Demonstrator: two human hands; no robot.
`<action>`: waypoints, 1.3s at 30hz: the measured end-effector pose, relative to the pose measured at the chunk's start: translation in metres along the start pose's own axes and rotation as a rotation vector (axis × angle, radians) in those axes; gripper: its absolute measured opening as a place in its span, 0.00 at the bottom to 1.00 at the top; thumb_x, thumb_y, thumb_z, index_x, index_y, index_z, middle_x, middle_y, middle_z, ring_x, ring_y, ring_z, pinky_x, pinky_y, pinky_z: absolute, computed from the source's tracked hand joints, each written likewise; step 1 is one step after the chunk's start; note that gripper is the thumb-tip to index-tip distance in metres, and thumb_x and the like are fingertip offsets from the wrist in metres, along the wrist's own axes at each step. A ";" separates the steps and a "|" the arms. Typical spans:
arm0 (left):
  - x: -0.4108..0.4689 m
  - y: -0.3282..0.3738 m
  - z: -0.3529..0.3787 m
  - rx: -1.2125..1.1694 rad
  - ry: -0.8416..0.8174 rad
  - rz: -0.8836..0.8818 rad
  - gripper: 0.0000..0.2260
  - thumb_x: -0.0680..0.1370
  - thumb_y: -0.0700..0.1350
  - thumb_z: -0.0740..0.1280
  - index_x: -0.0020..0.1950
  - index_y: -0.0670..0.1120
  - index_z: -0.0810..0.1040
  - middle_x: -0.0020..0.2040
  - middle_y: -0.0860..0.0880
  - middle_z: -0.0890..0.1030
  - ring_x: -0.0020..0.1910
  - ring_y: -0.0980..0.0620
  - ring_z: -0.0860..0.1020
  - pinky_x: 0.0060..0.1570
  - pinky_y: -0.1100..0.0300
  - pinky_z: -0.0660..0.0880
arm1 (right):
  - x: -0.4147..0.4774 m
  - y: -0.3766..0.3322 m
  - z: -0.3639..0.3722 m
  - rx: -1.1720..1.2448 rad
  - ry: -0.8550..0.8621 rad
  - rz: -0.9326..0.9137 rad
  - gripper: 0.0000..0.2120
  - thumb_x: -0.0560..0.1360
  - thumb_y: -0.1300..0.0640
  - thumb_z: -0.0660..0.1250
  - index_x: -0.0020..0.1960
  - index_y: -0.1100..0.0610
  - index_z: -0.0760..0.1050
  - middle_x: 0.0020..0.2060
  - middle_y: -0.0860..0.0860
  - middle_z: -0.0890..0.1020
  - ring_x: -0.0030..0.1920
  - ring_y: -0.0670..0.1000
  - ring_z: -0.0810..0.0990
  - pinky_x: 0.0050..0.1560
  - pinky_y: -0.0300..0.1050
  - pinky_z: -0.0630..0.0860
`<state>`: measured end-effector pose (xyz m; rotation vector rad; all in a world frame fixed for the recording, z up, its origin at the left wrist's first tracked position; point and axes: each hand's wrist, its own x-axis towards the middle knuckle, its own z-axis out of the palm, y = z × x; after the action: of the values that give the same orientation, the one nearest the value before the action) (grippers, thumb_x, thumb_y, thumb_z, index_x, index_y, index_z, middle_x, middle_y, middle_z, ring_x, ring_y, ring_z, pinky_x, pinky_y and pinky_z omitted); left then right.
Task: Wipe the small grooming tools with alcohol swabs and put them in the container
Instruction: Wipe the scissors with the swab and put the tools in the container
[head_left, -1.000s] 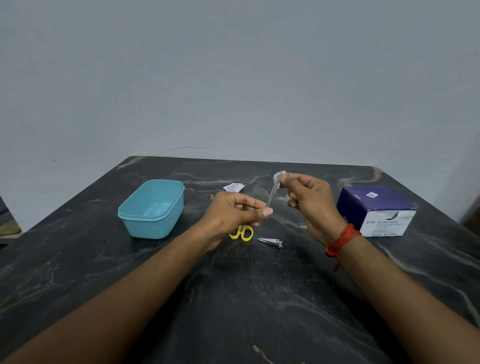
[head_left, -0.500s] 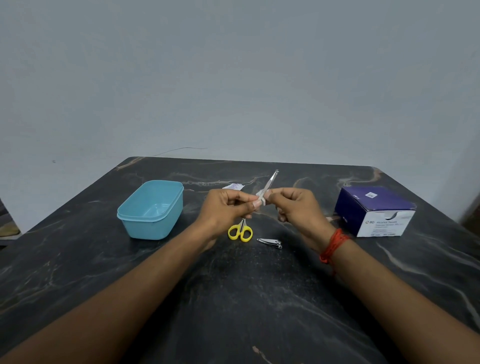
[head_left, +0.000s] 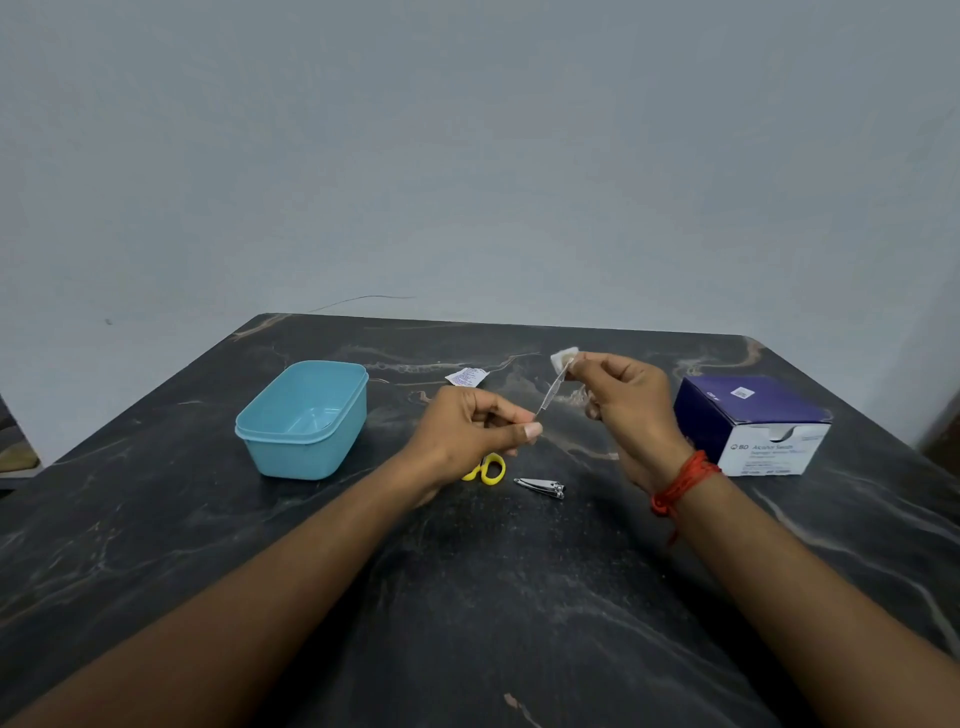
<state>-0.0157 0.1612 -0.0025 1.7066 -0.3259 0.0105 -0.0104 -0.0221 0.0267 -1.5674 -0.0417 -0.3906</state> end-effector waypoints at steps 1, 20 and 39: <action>0.000 0.000 0.001 0.000 -0.001 0.001 0.08 0.71 0.39 0.78 0.48 0.40 0.85 0.42 0.42 0.86 0.37 0.51 0.82 0.44 0.57 0.82 | -0.001 0.000 0.000 -0.008 -0.011 -0.025 0.05 0.77 0.61 0.69 0.45 0.57 0.84 0.39 0.49 0.85 0.27 0.36 0.75 0.34 0.34 0.71; 0.007 0.011 -0.019 -0.224 0.197 0.015 0.09 0.75 0.43 0.73 0.55 0.44 0.84 0.47 0.48 0.87 0.42 0.59 0.83 0.43 0.62 0.76 | 0.004 -0.006 -0.007 -0.103 -0.122 -0.071 0.07 0.75 0.60 0.73 0.51 0.60 0.84 0.43 0.51 0.86 0.28 0.35 0.75 0.33 0.30 0.71; 0.005 0.010 -0.013 -0.240 0.213 0.067 0.08 0.73 0.41 0.75 0.52 0.44 0.84 0.46 0.48 0.87 0.49 0.55 0.85 0.49 0.67 0.78 | -0.006 0.010 0.010 -0.274 -0.373 -0.156 0.06 0.72 0.59 0.75 0.49 0.59 0.86 0.41 0.51 0.88 0.44 0.45 0.86 0.47 0.38 0.80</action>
<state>-0.0103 0.1717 0.0100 1.4415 -0.2155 0.1942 -0.0114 -0.0111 0.0153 -1.8984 -0.4156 -0.2260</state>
